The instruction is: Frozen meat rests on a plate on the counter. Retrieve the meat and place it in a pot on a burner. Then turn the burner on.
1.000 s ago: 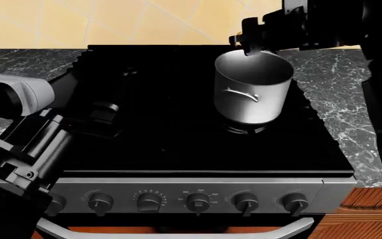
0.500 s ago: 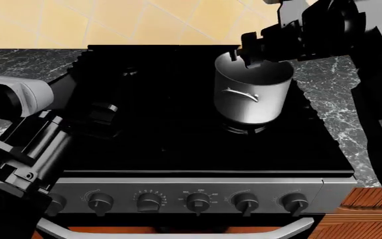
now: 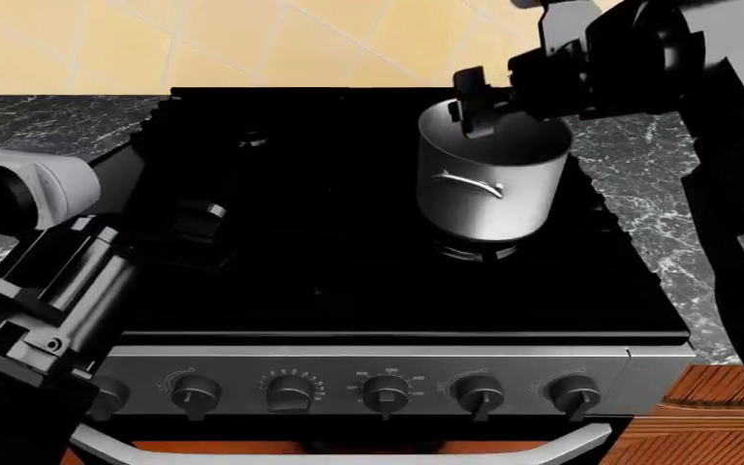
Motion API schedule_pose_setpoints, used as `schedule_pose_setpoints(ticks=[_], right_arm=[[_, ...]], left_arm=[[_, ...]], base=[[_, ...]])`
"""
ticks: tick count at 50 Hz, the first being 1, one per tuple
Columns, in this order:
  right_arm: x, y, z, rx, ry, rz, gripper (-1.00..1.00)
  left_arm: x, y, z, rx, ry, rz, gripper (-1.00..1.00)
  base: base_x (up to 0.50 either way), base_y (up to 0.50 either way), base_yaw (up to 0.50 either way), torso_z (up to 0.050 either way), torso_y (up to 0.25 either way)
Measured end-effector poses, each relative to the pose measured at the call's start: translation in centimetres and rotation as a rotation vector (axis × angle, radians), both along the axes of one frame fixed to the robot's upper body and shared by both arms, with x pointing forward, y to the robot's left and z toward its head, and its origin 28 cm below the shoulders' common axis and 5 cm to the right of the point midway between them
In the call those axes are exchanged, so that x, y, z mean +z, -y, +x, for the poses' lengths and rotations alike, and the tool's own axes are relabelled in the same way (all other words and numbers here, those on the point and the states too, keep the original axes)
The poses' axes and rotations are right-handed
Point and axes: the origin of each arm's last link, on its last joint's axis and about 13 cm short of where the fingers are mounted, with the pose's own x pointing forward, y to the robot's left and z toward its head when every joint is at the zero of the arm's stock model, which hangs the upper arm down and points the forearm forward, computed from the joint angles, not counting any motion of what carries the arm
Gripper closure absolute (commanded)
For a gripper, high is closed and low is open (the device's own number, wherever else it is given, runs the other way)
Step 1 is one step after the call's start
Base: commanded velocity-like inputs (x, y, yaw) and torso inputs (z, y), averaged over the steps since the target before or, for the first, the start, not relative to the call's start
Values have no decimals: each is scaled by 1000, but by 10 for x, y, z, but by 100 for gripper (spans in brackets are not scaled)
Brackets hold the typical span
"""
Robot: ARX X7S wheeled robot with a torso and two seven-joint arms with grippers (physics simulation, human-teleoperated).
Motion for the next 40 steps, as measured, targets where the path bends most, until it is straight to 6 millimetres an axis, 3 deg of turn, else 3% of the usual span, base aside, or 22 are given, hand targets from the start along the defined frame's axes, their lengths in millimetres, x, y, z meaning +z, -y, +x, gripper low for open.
schedule_pose_setpoints(ticks=[20, 40], right_arm=[[12, 0, -5, -9, 99, -33, -100], [41, 2, -32, -80, 388, 55, -100]], left_arm=[[1, 1, -2, 0, 4, 4, -100], [5, 5, -3, -7, 10, 37, -100]], base=[[0, 0, 0, 0, 0], [0, 0, 0, 0, 0]])
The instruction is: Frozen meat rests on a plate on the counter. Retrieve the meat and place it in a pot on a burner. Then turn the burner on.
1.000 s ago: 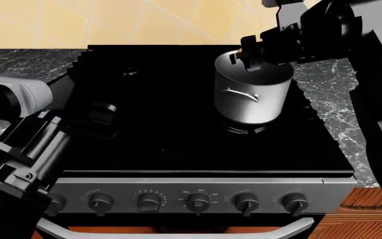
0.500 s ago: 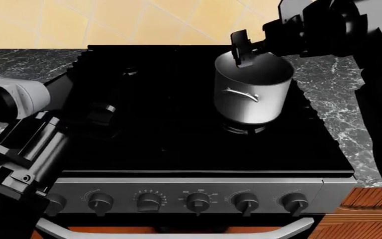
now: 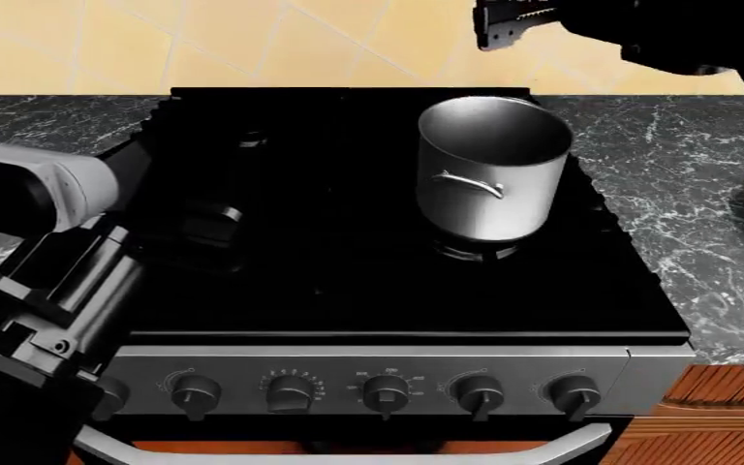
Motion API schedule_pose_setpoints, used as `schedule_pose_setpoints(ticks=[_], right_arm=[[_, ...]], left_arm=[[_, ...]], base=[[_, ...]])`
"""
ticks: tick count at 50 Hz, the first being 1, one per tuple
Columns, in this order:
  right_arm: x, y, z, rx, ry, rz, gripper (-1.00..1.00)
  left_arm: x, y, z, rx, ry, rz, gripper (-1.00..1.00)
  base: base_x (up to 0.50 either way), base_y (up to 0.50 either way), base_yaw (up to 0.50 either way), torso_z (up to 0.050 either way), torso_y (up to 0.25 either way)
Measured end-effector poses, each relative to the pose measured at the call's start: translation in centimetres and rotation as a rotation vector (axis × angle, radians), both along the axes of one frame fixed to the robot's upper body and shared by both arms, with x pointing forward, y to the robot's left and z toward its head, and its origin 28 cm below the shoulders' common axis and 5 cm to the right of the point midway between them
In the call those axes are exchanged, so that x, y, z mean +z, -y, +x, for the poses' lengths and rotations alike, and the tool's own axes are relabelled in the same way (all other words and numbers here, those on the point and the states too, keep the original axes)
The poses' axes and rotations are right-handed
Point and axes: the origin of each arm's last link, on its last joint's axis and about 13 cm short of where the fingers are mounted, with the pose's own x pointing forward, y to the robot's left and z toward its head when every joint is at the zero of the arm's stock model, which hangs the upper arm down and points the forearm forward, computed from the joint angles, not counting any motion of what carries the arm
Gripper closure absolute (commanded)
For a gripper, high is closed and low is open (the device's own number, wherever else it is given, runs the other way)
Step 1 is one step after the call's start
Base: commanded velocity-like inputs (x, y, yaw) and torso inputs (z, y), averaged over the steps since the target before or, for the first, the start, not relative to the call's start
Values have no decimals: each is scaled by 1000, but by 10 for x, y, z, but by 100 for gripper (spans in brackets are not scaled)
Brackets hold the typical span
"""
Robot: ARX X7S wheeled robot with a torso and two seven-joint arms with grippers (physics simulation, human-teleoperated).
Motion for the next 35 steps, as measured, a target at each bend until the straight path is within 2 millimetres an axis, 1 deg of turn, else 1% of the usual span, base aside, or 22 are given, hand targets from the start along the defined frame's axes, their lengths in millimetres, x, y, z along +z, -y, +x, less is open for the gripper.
schedule_pose_setpoints(ticks=[12, 20, 27, 35], right_arm=[[14, 3, -26, -55, 194, 93, -100], [18, 3, -40, -103, 272, 125, -100], [21, 2, -48, -123, 308, 140, -100], [21, 2, -54, -120, 357, 158, -100]], left_arm=[[2, 3, -2, -4, 1, 16, -100], [3, 4, -3, -6, 2, 22, -100], [3, 4, -4, -7, 4, 24, -100], [2, 5, -4, -9, 10, 29, -100]], base=[[-11, 0, 0, 0, 0], [-453, 0, 0, 0, 0], [-500, 0, 0, 0, 0], [0, 0, 0, 0, 0]])
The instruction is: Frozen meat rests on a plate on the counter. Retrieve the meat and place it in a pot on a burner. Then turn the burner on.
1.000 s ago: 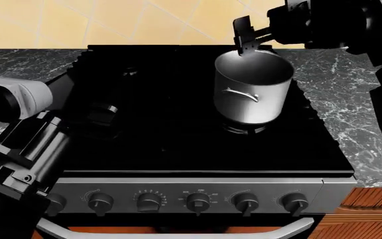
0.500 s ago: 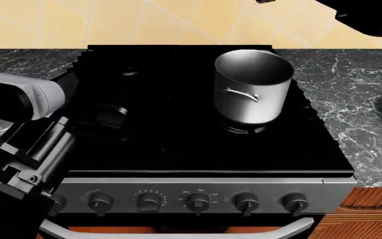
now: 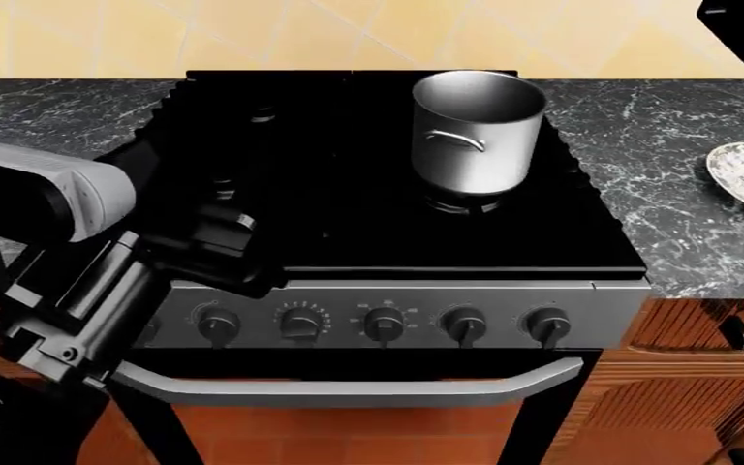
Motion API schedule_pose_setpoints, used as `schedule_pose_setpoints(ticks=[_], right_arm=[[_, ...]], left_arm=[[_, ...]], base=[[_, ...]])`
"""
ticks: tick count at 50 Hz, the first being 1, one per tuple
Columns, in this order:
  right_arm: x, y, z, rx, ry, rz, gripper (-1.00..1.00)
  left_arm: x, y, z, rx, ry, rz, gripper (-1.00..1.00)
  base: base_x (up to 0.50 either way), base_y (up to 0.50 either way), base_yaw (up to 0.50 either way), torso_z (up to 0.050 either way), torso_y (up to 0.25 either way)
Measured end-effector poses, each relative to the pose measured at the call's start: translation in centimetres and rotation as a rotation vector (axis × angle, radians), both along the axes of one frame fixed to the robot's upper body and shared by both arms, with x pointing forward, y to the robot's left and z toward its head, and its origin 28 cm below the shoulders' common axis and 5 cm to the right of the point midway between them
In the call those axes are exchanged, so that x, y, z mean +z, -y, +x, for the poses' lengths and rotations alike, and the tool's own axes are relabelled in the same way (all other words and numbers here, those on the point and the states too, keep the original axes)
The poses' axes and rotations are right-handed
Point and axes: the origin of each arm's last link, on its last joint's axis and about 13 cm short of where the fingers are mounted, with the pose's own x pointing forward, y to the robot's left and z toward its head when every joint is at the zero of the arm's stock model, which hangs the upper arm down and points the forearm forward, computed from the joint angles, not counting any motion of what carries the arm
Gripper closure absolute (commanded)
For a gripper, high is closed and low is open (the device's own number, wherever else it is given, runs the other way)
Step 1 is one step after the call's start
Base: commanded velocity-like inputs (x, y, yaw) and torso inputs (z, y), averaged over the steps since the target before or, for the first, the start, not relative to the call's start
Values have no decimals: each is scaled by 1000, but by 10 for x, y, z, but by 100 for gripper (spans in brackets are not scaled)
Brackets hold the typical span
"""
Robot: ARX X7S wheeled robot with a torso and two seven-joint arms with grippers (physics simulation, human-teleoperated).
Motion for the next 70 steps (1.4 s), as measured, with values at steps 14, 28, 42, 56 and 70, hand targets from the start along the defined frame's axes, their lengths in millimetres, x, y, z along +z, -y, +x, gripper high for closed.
schedule_pose_setpoints(ticks=[14, 28, 42, 56, 70], right_arm=[[-33, -6, -29, 2, 95, 30, -100], [-75, -19, -63, 4, 144, 41, -100], [-99, -23, -78, -9, 170, 33, -100], [-112, -22, -87, -22, 168, 38, -100], [-118, -20, -93, -42, 154, 54, -100]], left_arm=[[-15, 4, -1, -10, 30, -27, -100], [-26, 4, -4, -4, 61, -41, -100], [-36, 6, -6, 1, 72, -29, -100], [-41, 8, -6, 7, 62, 12, -100], [-43, 8, -8, 4, 61, 31, -100]], base=[[0, 0, 0, 0, 0], [0, 0, 0, 0, 0], [0, 0, 0, -12, -6], [0, 0, 0, -50, -16], [0, 0, 0, -50, -20]])
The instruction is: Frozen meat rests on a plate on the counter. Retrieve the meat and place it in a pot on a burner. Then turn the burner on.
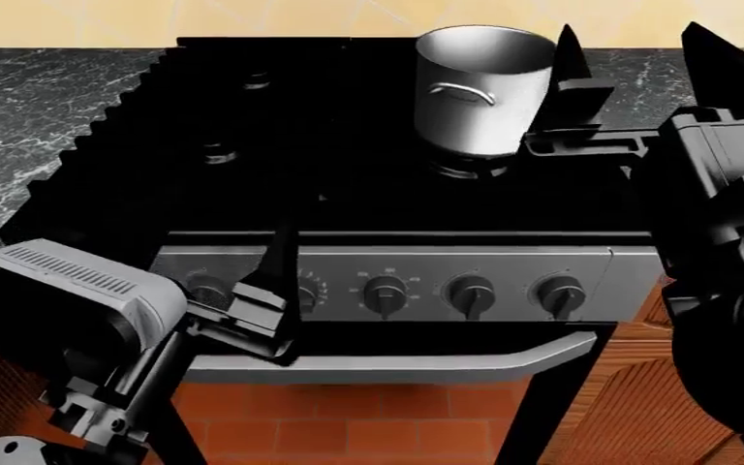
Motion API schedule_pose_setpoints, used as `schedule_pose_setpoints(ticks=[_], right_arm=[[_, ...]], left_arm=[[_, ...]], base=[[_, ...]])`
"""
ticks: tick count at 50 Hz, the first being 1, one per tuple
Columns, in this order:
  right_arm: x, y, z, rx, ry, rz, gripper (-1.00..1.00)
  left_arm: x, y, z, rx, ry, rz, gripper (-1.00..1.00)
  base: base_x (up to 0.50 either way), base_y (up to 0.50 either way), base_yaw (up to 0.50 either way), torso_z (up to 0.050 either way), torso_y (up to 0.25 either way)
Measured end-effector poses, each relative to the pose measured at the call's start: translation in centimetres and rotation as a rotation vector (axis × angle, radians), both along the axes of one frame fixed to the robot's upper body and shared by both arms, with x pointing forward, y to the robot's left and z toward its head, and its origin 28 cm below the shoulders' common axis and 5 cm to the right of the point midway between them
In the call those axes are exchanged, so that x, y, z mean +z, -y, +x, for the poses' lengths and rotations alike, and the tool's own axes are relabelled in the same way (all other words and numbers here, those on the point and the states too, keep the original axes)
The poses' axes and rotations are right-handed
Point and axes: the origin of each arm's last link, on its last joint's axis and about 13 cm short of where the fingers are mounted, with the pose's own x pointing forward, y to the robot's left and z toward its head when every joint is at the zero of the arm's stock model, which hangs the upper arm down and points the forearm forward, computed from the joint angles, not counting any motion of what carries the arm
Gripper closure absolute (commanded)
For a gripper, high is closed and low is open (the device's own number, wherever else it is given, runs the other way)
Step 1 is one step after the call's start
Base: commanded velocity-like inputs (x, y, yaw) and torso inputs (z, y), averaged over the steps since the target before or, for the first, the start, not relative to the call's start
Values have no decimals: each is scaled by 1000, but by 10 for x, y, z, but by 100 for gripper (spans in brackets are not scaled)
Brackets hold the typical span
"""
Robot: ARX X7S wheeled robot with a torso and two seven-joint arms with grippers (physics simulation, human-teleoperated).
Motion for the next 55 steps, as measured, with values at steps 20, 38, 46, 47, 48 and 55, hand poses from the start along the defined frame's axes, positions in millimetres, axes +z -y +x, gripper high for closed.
schedule_pose_setpoints(ticks=[20, 38, 46, 47, 48, 55], right_arm=[[-5, 11, 7, -62, -68, 26, -100], [-9, 15, 5, -94, -57, -25, -100], [-11, 14, 3, -94, -65, -47, -100], [-12, 14, 3, -93, -65, -49, -100], [-12, 14, 2, -93, -66, -50, -100], [-13, 14, -1, -90, -73, -56, -100]], left_arm=[[-3, 2, -1, -12, -7, 12, -100], [-3, 4, 0, -20, -7, 17, -100], [-4, 4, 0, -21, -7, 16, -100], [-4, 4, 0, -21, -7, 16, -100], [-4, 4, 0, -21, -7, 16, -100], [-4, 5, 0, -22, -6, 15, -100]], base=[[0, 0, 0, -50, -28], [0, 0, 0, -50, -32], [0, 0, 0, -50, -31], [0, 0, 0, -50, -31], [0, 0, 0, -50, -33], [0, 0, 0, -50, -32]])
